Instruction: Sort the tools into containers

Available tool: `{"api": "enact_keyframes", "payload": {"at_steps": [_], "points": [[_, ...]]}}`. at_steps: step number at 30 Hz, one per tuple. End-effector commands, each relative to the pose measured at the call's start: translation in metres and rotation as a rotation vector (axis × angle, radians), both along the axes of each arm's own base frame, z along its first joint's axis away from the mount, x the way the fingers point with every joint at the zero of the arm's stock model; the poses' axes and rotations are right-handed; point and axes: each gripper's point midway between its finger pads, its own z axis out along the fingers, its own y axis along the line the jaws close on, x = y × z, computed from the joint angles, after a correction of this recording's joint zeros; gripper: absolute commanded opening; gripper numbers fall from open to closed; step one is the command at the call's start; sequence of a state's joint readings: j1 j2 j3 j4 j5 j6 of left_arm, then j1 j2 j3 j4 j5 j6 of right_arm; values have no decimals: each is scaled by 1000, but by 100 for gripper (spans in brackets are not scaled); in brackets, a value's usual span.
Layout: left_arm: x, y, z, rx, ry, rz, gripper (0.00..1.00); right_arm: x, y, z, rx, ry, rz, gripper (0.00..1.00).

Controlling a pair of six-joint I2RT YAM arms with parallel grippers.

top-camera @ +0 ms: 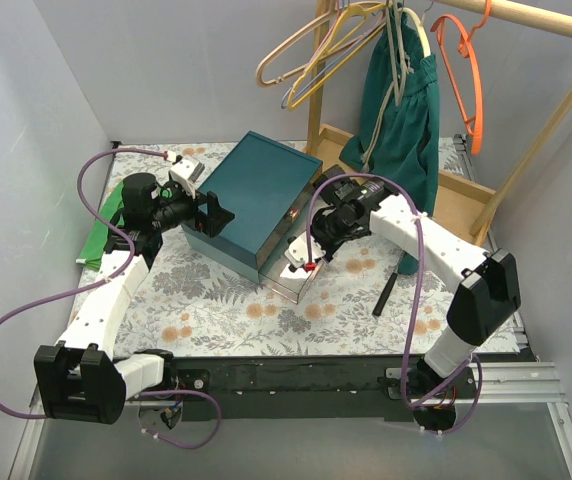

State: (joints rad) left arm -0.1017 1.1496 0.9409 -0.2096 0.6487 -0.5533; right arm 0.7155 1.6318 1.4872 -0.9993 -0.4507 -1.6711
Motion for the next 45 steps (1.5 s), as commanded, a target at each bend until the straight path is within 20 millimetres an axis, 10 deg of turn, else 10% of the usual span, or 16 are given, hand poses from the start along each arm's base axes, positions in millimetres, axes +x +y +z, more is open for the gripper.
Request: {"api": "enact_keyframes", "payload": {"at_steps": [1,17,19,22,29,34,40,45], "points": [[-5,3,6,25,-46,2,87,25,11,-1,-39,-115,116,1],[1,3,-7,27,-9,4,87,64,19,-61,-154,-185,182,1],[2,3,-8,22,-6,3,88,68,20,-64,-148,-212,185,20],[4,1,-9,13,-1,-3,88,78,27,-60,-106,-260,147,48],[10,-3,-7,-11,0,-9,88,72,22,18,56,-281,-52,55],[13,-3,-1,-18,-7,-3,88,48,-46,7,-7,-140,-176,55],[9,0,-9,-4,-1,3,88,6,-143,-56,-177,92,-262,54],[6,-2,-18,-7,14,-6,88,-5,-186,-94,-273,35,-210,53]]}}
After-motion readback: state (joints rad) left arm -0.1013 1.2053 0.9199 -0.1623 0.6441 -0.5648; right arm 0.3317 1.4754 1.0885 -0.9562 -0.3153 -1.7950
